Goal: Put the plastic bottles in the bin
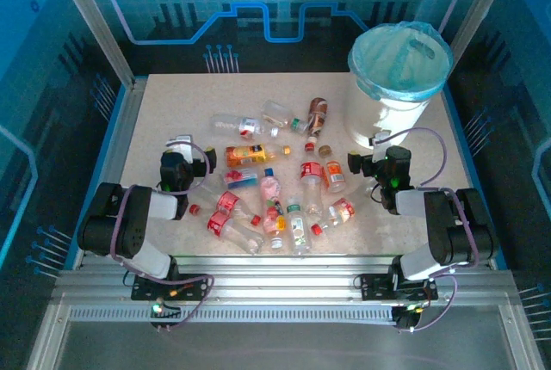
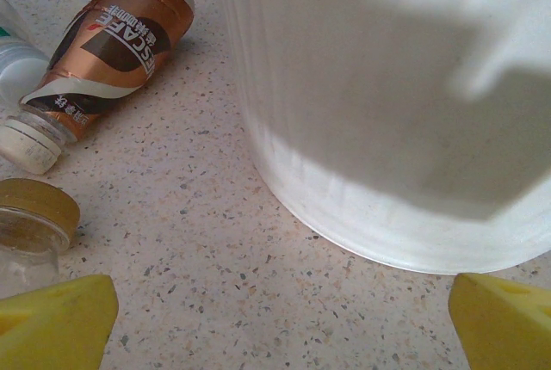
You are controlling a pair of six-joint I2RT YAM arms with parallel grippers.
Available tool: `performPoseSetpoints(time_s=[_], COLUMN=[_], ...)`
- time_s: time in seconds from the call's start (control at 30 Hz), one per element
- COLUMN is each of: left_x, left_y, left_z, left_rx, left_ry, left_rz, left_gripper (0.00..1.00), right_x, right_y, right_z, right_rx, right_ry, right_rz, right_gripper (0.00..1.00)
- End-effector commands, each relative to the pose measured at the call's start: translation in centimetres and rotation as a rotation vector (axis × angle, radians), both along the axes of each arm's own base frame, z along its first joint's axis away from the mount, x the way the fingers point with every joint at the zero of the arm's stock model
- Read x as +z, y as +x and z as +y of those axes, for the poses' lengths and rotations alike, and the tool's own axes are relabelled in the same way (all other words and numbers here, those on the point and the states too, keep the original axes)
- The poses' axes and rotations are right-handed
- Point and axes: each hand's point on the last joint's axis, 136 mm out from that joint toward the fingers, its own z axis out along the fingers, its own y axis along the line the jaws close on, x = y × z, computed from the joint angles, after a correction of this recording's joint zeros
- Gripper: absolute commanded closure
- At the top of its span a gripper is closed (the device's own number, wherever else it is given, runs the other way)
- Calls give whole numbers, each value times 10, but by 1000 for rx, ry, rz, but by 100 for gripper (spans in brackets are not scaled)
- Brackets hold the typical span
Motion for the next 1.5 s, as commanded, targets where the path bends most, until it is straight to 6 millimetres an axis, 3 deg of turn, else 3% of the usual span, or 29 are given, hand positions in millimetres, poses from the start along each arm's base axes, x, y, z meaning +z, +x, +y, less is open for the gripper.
performPoseSetpoints(time_s=[0.0, 0.17, 0.27, 0.53, 0.73, 0.9, 1.13, 1.47], left_x=[9, 10, 15, 56, 96, 127, 160, 171], left_y=[6, 6, 3, -13, -22, -31, -51, -85], left_z=[-1, -1, 1, 6, -2, -30, -89, -169], left_rx=[-22, -19, -8, 19, 2, -84, -292, -566], left_ry=[10, 12, 16, 16, 19, 71, 147, 208], left_rz=[-22, -26, -44, -92, -120, -148, -161, -122], left_gripper=[1, 1, 1, 1, 1, 1, 1, 4], right_x=[10, 11, 24, 67, 74, 93, 108, 104], right_y=[8, 7, 5, -16, -33, -55, -89, -133], right_z=[1, 1, -7, -15, -18, -4, 12, 21], right_rx=[16, 18, -28, -81, -162, -143, -106, -118], right_ry=[-1, 9, 6, 12, 113, 209, 303, 398], right_rz=[-33, -34, -47, -86, 78, 81, 153, 311], right_gripper=[0, 0, 0, 3, 4, 4, 6, 8])
